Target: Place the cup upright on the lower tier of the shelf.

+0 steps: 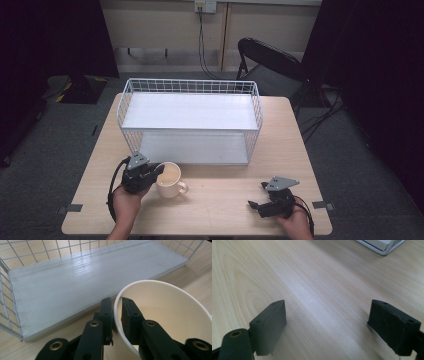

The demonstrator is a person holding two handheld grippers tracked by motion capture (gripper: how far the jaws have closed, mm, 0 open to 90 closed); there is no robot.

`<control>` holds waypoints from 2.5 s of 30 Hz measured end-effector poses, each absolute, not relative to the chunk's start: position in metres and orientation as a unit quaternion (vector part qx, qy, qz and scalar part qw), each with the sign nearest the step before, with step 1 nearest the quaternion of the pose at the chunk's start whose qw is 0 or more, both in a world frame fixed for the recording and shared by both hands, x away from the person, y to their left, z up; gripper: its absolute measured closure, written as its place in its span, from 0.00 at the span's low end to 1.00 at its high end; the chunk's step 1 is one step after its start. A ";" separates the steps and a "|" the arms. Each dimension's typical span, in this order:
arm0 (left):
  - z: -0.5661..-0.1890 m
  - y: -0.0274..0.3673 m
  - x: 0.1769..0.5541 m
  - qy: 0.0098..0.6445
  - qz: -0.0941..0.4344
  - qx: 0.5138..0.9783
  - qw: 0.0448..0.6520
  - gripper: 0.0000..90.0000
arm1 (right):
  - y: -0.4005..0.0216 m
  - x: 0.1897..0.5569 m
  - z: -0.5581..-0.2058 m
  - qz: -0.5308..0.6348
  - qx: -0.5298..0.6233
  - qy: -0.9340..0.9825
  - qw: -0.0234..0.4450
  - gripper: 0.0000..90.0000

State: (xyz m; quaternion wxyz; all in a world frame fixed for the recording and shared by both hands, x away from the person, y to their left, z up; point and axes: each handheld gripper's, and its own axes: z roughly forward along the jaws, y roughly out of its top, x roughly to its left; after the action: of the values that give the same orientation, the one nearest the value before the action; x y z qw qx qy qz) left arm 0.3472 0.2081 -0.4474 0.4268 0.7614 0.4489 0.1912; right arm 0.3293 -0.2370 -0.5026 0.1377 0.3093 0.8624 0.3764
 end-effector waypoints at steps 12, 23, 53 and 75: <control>-0.445 0.207 0.345 0.445 0.222 0.768 0.404 0.91 | -0.237 0.329 -0.503 0.376 0.309 0.862 0.138 0.16; -0.436 0.214 0.344 0.460 0.228 0.751 0.415 0.91 | -0.237 0.329 -0.503 0.376 0.309 0.862 0.138 0.16; -0.423 0.196 0.361 0.472 0.249 0.736 0.417 0.91 | -0.237 0.329 -0.503 0.376 0.309 0.862 0.138 0.16; -0.423 0.182 0.376 0.480 0.265 0.726 0.416 0.91 | -0.237 0.329 -0.503 0.376 0.309 0.862 0.138 0.16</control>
State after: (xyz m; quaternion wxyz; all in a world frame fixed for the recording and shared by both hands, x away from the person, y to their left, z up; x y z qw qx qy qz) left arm 0.3764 0.1817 -0.4231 0.4156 0.7259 0.4797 0.2651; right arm 0.3293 -0.2370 -0.5026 0.1377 0.3093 0.8624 0.3764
